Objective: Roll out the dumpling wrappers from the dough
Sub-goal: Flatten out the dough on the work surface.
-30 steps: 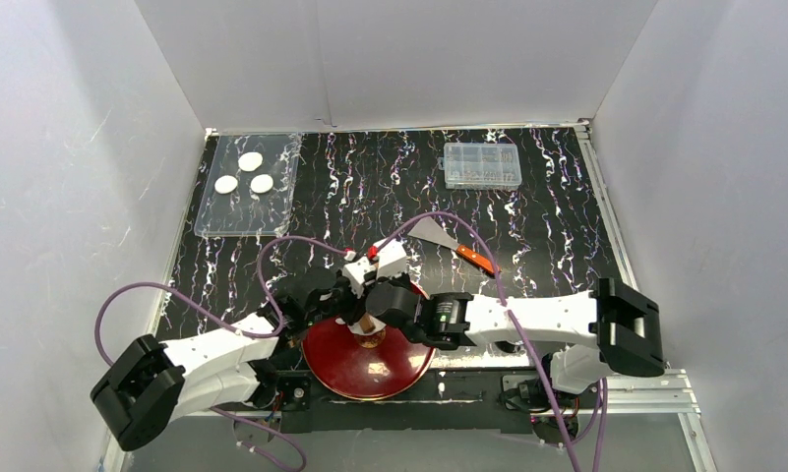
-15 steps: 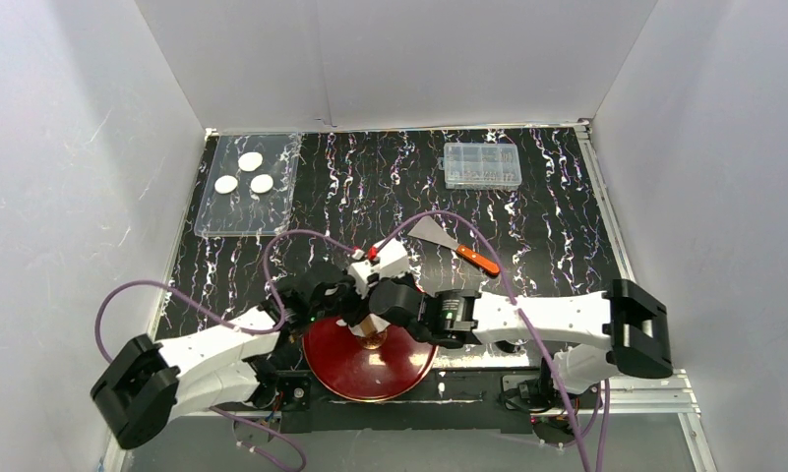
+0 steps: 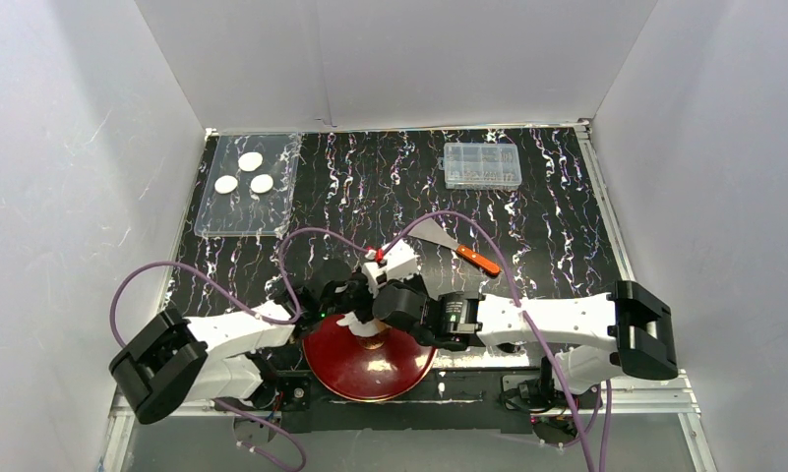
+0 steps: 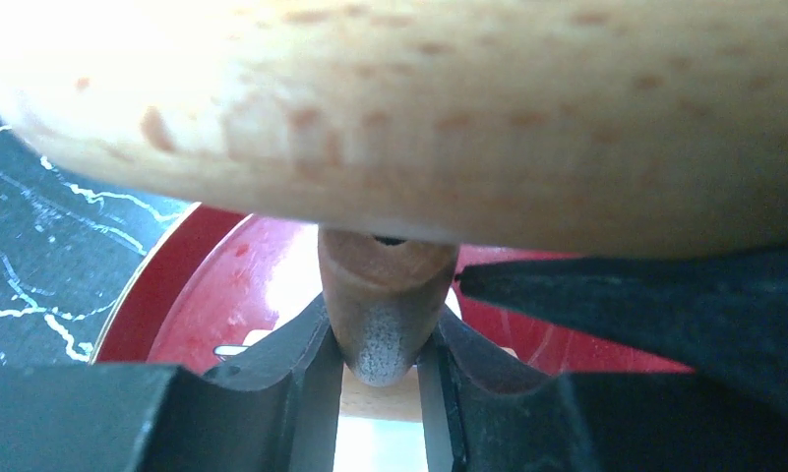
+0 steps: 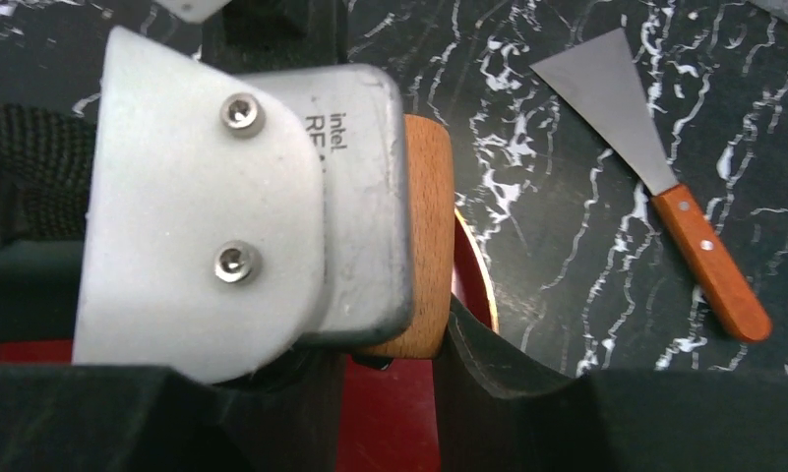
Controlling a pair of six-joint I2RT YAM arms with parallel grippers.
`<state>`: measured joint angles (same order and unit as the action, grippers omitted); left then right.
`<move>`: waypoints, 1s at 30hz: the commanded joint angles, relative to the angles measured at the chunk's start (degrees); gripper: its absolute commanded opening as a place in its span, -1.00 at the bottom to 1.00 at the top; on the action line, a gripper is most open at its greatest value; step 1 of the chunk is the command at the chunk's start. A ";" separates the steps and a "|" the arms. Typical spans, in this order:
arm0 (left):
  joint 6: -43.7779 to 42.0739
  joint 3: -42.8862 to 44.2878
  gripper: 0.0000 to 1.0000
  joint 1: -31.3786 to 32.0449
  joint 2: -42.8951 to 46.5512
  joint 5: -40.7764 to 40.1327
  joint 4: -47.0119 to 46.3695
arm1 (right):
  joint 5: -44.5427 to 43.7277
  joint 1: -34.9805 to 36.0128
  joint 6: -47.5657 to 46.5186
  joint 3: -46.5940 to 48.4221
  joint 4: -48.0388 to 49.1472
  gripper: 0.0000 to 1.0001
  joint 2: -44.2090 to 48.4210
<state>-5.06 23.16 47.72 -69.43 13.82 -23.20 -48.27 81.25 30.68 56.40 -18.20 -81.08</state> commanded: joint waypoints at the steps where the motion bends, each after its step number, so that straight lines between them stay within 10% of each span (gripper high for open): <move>1: -0.19 -3.51 -1.00 -1.02 3.85 -9.60 -5.86 | 23.84 7.17 4.23 -2.63 10.17 -0.97 -5.45; 16: 9.72 -3.88 -1.00 -2.25 22.10 -22.23 12.69 | 24.00 9.60 -0.87 1.49 9.77 -0.97 -6.57; 30: 3.25 6.94 -1.00 -1.69 -2.43 -5.76 -8.37 | 14.27 7.17 -0.88 -2.10 5.31 -0.97 3.29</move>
<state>-5.39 26.02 47.77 -66.92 15.03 -19.64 -49.84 83.20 26.83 55.35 -17.56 -76.34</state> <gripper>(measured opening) 0.274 0.401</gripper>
